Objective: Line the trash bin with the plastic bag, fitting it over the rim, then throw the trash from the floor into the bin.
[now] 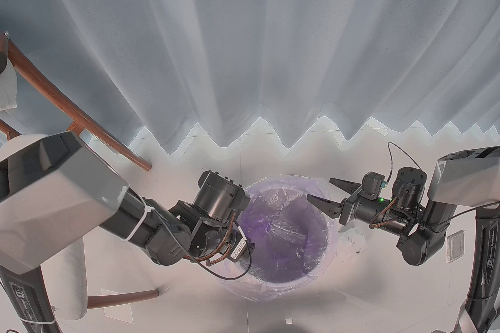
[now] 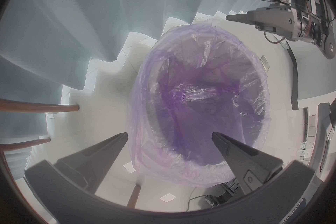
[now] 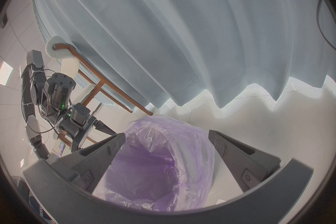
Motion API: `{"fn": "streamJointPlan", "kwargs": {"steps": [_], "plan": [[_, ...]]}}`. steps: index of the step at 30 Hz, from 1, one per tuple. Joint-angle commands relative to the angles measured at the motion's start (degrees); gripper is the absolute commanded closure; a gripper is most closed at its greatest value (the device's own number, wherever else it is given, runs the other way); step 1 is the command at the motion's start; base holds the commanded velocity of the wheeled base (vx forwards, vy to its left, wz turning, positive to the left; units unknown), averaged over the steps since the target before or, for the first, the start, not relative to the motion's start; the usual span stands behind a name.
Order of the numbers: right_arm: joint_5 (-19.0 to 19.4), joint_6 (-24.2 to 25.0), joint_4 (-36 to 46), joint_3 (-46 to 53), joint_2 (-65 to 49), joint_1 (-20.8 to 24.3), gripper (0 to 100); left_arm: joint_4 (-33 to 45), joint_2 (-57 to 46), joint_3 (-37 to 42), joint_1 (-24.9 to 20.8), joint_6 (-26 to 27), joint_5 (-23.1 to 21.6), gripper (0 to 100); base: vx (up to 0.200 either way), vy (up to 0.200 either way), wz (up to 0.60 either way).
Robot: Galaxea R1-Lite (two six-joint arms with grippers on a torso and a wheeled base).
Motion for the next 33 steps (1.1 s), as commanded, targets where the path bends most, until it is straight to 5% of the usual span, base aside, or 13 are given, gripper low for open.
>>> {"fn": "streamJointPlan", "kwargs": {"steps": [1,11,17,18,25,33], "plan": [[0.0,0.1,-0.7,-0.2,-0.2,0.0,0,0.0,3.2,-1.8,0.4,-0.7,0.1,0,0.0,0.0,0.0],[0.0,0.0,-0.7,-0.4,-0.5,-0.1,0,12.3,9.1,-13.2,-0.3,-16.2,4.1,0,0.0,0.0,0.0],[0.0,0.0,-0.7,0.0,-1.0,0.0,0,14.7,12.4,-17.8,-0.7,-19.7,4.2,0,0.0,0.0,0.0],[0.0,0.0,-0.7,0.0,-1.1,0.0,0,14.7,12.6,-18.4,-0.9,-20.0,4.2,100,0.0,0.0,0.0],[0.0,0.3,-0.7,1.0,-3.5,-1.5,0,15.9,12.9,-19.9,-1.1,-22.5,4.2,100,0.0,0.0,0.0],[0.1,6.1,-0.8,12.1,-13.4,-10.5,0,15.9,9.7,-19.2,-1.1,-25.2,3.8,100,0.0,0.0,0.0]]}}
